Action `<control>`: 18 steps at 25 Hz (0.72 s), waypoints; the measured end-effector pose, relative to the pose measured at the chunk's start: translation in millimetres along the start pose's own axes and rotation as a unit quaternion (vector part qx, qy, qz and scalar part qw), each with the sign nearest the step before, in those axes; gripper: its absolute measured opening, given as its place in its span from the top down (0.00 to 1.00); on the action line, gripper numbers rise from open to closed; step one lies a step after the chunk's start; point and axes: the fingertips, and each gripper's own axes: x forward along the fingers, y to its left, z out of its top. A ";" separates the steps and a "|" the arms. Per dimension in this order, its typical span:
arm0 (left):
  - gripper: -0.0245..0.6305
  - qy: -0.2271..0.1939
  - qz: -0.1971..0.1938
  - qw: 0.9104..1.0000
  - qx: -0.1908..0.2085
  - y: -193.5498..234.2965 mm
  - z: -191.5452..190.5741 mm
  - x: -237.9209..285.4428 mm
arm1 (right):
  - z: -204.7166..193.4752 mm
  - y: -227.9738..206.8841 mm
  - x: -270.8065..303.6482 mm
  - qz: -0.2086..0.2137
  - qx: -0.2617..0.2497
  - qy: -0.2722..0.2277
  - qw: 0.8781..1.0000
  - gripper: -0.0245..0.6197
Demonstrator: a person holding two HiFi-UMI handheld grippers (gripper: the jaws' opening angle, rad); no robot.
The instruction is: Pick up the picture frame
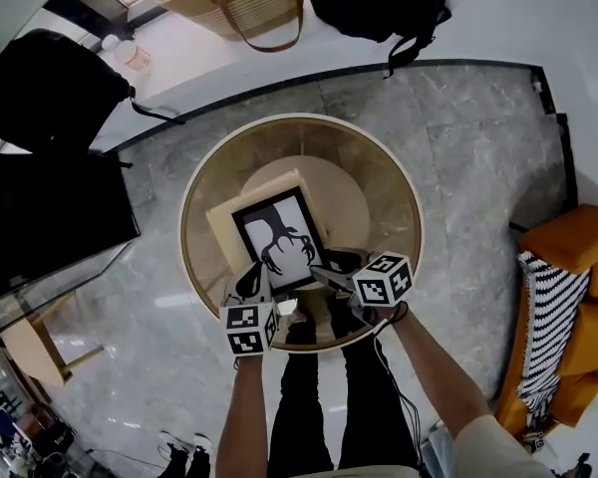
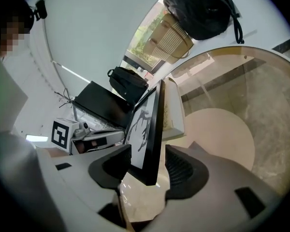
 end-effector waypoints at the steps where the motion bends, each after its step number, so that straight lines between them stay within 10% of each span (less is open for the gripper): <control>1: 0.93 0.001 0.000 1.000 0.001 -0.4 0.4 0.6 | 0.5 -0.7 1.8 0.004 0.006 0.000 1.000 0.63; 18: 0.93 0.001 0.005 1.000 -0.002 -0.8 3.5 4.2 | -1.3 -1.3 36.5 0.047 0.063 0.018 0.997 0.63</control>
